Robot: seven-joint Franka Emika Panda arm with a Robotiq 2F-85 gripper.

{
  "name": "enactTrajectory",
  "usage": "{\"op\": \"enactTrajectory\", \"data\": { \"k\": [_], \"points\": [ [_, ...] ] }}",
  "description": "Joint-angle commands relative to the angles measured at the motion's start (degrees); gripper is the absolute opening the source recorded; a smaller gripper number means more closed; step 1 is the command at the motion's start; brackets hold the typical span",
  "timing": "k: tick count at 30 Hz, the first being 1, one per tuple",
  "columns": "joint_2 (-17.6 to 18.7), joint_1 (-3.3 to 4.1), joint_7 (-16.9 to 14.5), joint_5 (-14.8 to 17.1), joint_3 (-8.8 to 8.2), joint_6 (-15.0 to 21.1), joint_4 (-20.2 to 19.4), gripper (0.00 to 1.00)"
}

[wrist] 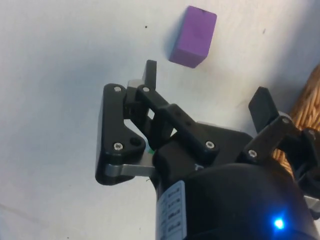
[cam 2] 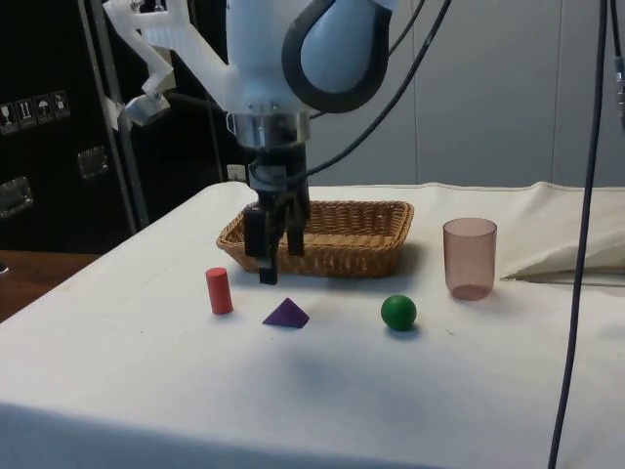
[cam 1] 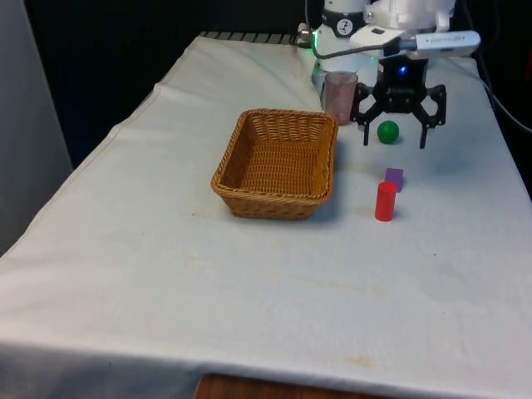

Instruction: Pick up the triangular block and place it into the basket.

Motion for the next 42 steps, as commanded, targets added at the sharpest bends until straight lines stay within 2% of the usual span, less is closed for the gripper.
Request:
{"op": "enactTrajectory", "data": {
  "k": [1,3,9,10,11,18,19,20,25,27,28,29,36,37,38,42],
  "points": [
    [0.2,0.0,0.2,0.0,0.0,0.3,0.0,1.0],
    [1.5,0.06,0.9,0.3,0.23,2.1,0.0,1.0],
    [3.2,0.17,1.9,0.2,0.4,4.2,0.1,1.0],
    [3.0,0.0,1.6,0.0,0.29,3.6,0.0,1.0],
    [3.4,0.23,2.0,0.1,0.4,4.4,0.1,1.0],
    [4.8,0.4,3.1,-0.2,0.74,6.0,0.2,1.0],
    [4.4,0.06,2.6,0.0,1.03,5.4,0.1,1.0],
    [5.0,0.4,3.2,-0.2,0.8,6.3,0.2,1.0],
    [6.1,0.63,3.7,-0.3,1.03,7.6,0.4,1.0],
    [6.4,0.63,3.8,-0.3,1.15,7.9,0.5,1.0],
    [6.1,0.29,3.2,-0.1,1.43,7.1,0.5,1.0],
    [6.6,0.63,3.8,-0.3,1.2,8.0,0.6,1.0],
    [7.7,0.63,3.7,-0.2,1.55,9.2,0.8,1.0],
    [7.4,0.34,3.3,-0.1,1.72,8.5,0.8,1.0],
    [7.8,0.69,3.7,-0.2,1.55,9.3,0.9,1.0],
    [8.1,0.52,3.4,0.0,1.78,9.2,1.0,1.0]
  ]
}}
